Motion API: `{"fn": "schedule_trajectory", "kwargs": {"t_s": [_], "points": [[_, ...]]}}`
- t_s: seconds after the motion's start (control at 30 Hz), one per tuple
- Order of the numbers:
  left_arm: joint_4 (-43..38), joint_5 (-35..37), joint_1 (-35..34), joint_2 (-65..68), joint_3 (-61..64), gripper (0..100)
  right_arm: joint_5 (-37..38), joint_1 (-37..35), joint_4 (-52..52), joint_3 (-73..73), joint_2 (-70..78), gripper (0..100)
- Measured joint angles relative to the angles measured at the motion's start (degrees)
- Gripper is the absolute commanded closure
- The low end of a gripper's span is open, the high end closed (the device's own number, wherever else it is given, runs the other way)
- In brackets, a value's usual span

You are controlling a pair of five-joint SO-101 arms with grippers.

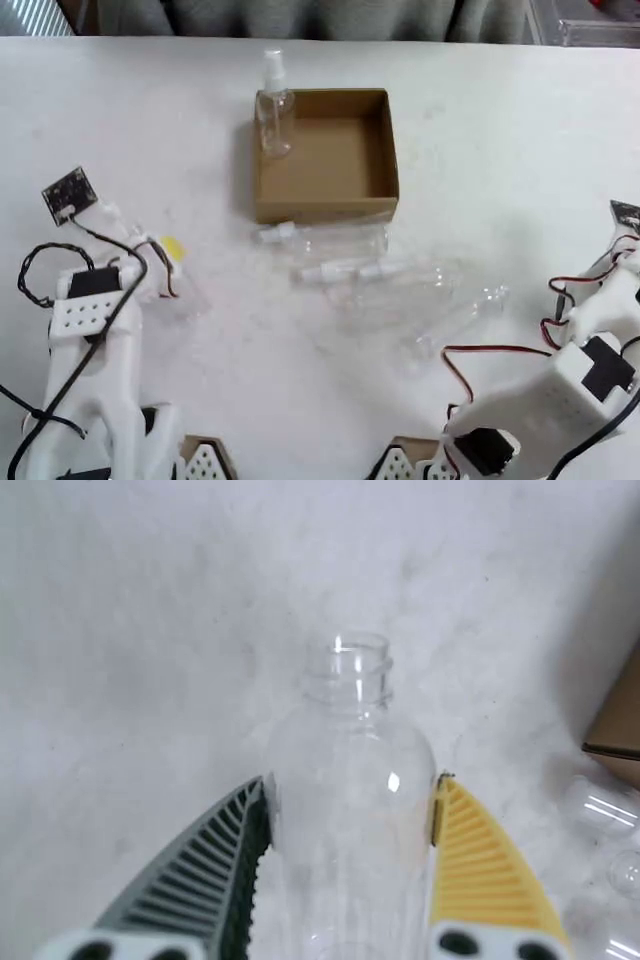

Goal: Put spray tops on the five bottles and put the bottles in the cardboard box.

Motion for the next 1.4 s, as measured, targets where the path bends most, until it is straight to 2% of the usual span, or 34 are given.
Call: {"fn": "schedule_trajectory", "kwargs": {"t_s": [0.33, 0.6, 0.77, 0.93, 1.17, 1.3, 1.4], "points": [[0.0, 0.0, -0.2, 0.0, 0.0, 84, 4.2, 2.1, 16.7, -5.4, -9.7, 98.2], [1.5, 0.0, -0.1, 0.0, -4.0, 84, 4.2, 4.1, 18.4, -3.0, -18.3, 98.2], [3.9, 0.0, 5.0, 0.0, -9.8, 84, 4.5, 4.0, 16.7, 4.2, -24.4, 98.2], [4.9, 0.0, 13.3, 0.0, -16.3, 84, 4.3, 2.3, 12.0, 9.7, -30.4, 98.1], [8.2, -0.4, 27.3, 0.0, -21.7, 84, -7.5, -2.7, 4.6, 9.8, -35.9, 97.7], [8.2, -6.2, 32.7, -2.8, -22.0, 84, -18.1, -7.1, -1.8, 9.9, -36.9, 98.1], [8.2, -10.0, 35.8, -8.0, -21.0, 84, -22.9, -9.8, -8.3, 10.5, -36.9, 98.1]]}}
